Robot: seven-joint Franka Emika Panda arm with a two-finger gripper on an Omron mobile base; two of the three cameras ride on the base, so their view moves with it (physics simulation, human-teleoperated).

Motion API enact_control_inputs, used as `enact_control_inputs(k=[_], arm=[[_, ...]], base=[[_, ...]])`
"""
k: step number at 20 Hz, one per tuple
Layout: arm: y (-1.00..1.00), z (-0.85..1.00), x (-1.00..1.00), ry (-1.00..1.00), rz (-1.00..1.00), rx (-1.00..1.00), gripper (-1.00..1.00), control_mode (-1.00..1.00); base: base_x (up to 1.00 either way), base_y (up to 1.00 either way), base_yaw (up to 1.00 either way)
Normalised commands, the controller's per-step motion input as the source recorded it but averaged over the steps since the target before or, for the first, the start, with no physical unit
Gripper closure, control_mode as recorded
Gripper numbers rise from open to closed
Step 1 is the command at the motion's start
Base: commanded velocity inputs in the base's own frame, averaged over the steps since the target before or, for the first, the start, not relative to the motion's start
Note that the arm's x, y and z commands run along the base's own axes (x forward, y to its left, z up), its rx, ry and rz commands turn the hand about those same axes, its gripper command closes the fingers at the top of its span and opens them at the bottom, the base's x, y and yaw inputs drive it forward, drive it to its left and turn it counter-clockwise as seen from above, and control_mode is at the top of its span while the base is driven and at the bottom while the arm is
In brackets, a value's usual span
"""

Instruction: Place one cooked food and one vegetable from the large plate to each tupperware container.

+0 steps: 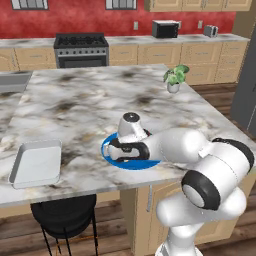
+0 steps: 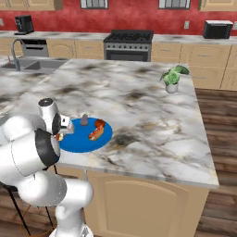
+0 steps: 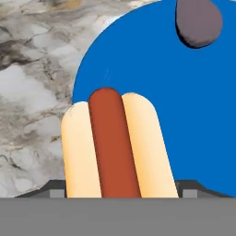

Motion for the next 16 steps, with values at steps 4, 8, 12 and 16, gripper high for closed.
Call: enact_control_inputs(k=[4,8,12,16], arm=[[0.62,0.56,-0.45,0.0,-0.28,0.01,1.0,-1.0],[0.91,0.44,-0.27,0.02,-0.33,0.04,1.0,-1.0],[1.0,0.17,-0.08,0.0,-0.34,0.06,1.0,-1.0],[1.0,0.33,0.0,0.0,-0.31,0.03,1.0,-1.0]], base=[[0.0,0.0,0.0],[0.0,0.0,0.0],[0.0,0.0,0.0],[0.0,0.0,0.0]])
